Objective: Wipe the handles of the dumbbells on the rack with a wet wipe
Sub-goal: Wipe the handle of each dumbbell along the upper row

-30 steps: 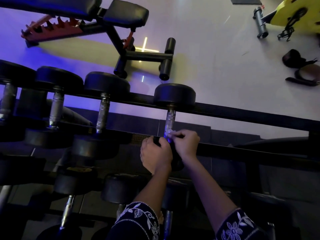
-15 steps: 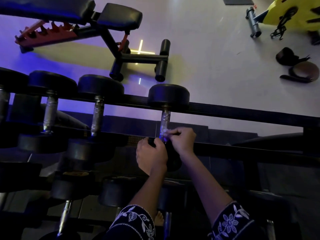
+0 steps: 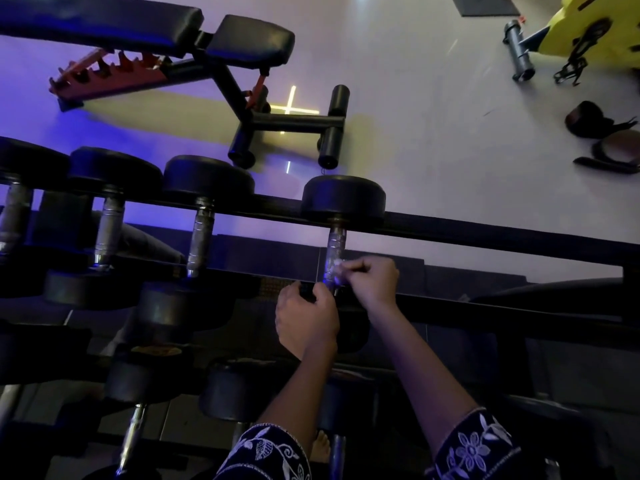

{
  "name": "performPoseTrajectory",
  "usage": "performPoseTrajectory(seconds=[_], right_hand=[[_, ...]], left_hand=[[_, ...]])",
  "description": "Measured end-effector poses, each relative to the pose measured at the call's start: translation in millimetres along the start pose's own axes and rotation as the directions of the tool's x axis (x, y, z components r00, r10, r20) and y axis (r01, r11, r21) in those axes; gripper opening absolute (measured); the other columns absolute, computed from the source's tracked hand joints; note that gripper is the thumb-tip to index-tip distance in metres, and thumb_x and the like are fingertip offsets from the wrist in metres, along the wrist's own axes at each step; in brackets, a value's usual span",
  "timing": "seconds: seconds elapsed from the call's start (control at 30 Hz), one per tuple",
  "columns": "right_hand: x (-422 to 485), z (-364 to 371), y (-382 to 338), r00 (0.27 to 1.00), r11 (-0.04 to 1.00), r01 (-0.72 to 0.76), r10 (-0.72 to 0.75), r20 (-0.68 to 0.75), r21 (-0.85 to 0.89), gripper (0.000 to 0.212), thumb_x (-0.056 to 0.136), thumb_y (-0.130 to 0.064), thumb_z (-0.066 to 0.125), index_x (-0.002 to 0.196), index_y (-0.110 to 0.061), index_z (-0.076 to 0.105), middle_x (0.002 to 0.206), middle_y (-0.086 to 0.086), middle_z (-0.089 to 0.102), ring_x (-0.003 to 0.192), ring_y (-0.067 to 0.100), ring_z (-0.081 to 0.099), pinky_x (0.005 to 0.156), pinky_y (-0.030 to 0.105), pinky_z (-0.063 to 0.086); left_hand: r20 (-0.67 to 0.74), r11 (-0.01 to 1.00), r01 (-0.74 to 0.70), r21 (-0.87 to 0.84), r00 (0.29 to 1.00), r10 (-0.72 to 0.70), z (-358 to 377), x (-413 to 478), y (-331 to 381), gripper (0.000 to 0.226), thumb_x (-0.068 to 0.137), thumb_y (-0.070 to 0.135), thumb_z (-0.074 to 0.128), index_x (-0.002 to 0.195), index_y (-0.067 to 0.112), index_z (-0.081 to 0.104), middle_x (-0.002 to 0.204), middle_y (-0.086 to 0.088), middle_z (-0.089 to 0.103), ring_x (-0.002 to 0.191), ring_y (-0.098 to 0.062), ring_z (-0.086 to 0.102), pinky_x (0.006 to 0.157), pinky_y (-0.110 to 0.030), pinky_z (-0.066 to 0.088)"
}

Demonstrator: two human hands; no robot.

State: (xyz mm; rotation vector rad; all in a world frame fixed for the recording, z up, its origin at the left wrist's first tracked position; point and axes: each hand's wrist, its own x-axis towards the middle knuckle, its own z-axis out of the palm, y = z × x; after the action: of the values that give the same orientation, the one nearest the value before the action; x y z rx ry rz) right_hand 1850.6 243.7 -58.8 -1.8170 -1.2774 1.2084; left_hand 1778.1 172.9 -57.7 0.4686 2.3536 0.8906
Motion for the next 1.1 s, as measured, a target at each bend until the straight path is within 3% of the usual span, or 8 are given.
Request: performPoseTrajectory(seconds=[0.13,0.37,0.57,0.73,0.83,0.93,1.0,1.1], right_hand=[[34,3,-21,0.994,0.968,-0.097,0.106,-0.027,0.23,0.014,0.067,-0.005,0.083,0.069,-0.015,0.074,0.072,0.009,0.073,0.069,0.02,0.072,0.076,0.042,0.059],[-10,2,7,1.0,1.0,0.003,-0.003,-0.006,-0.008,0.015,0.067,-0.013,0.084,0.066,-0.019,0.07,0.076,-0.003,0.073,0.069,0.002,0.066,0.071,0.013,0.053],[33,1,-19,0.998,0.975,-0.05,0.057,-0.025,0.216,0.011,0.068,-0.004,0.082,0.071,-0.009,0.073,0.072,0.009,0.073,0.068,0.02,0.071,0.071,0.037,0.06],[11,5,-8,0.998,0.991,0.023,-0.015,-0.056,0.133,0.016,0.07,-0.007,0.081,0.066,-0.016,0.069,0.071,0.001,0.071,0.059,0.0,0.065,0.063,0.014,0.052],[-11,5,17,0.999,0.999,0.038,-0.037,-0.025,0.021,0.015,0.066,-0.011,0.084,0.066,-0.019,0.071,0.071,-0.006,0.07,0.067,0.001,0.066,0.072,0.016,0.051],[7,4,10,0.997,0.978,-0.074,0.074,0.004,0.197,0.015,0.067,-0.006,0.083,0.068,-0.015,0.071,0.074,0.003,0.073,0.068,0.013,0.07,0.069,0.028,0.057],[22,4,-5,0.992,0.908,-0.123,0.126,0.018,0.4,0.01,0.072,0.002,0.078,0.075,-0.002,0.069,0.074,0.011,0.071,0.06,0.012,0.068,0.062,0.027,0.056],[27,5,-11,0.989,0.884,-0.148,0.14,0.052,0.443,0.008,0.076,0.004,0.073,0.077,-0.002,0.067,0.074,0.01,0.069,0.06,0.011,0.066,0.061,0.024,0.056]], left_hand=[[0.003,1.0,0.001,-0.001,1.0,-0.001,1,0,0,0.05,0.08,0.047,0.048,0.118,0.02,0.066,0.118,-0.002,0.066,0.107,-0.026,0.061,0.091,-0.047,0.05],[-0.003,1.0,0.013,-0.007,1.0,-0.013,-1,-1,2,0.039,0.08,0.044,0.051,0.107,0.021,0.068,0.109,-0.003,0.067,0.101,-0.029,0.062,0.088,-0.046,0.05],[-0.013,1.0,0.015,0.009,1.0,-0.015,0,-1,1,0.044,0.078,0.047,0.048,0.108,0.022,0.068,0.11,-0.002,0.068,0.1,-0.028,0.062,0.088,-0.045,0.05],[-0.005,1.0,0.017,0.002,1.0,-0.017,-1,-2,2,0.042,0.078,0.046,0.048,0.106,0.023,0.068,0.108,-0.001,0.068,0.097,-0.027,0.063,0.085,-0.044,0.051],[-0.002,1.0,0.017,0.007,1.0,-0.017,-2,-2,3,0.044,0.077,0.047,0.047,0.107,0.023,0.067,0.108,-0.001,0.068,0.097,-0.027,0.063,0.086,-0.045,0.051],[-0.001,1.0,0.011,0.008,1.0,-0.011,-2,-2,3,0.041,0.082,0.042,0.053,0.114,0.02,0.066,0.113,-0.004,0.067,0.102,-0.028,0.062,0.088,-0.045,0.05],[-0.001,1.0,0.002,-0.003,1.0,-0.002,-3,-3,3,0.043,0.083,0.041,0.054,0.119,0.019,0.064,0.117,-0.004,0.066,0.104,-0.028,0.061,0.089,-0.045,0.049],[0.007,1.0,0.0,-0.003,1.0,0.0,-2,-3,1,0.044,0.083,0.042,0.053,0.119,0.018,0.064,0.116,-0.004,0.066,0.103,-0.027,0.061,0.088,-0.044,0.05]])
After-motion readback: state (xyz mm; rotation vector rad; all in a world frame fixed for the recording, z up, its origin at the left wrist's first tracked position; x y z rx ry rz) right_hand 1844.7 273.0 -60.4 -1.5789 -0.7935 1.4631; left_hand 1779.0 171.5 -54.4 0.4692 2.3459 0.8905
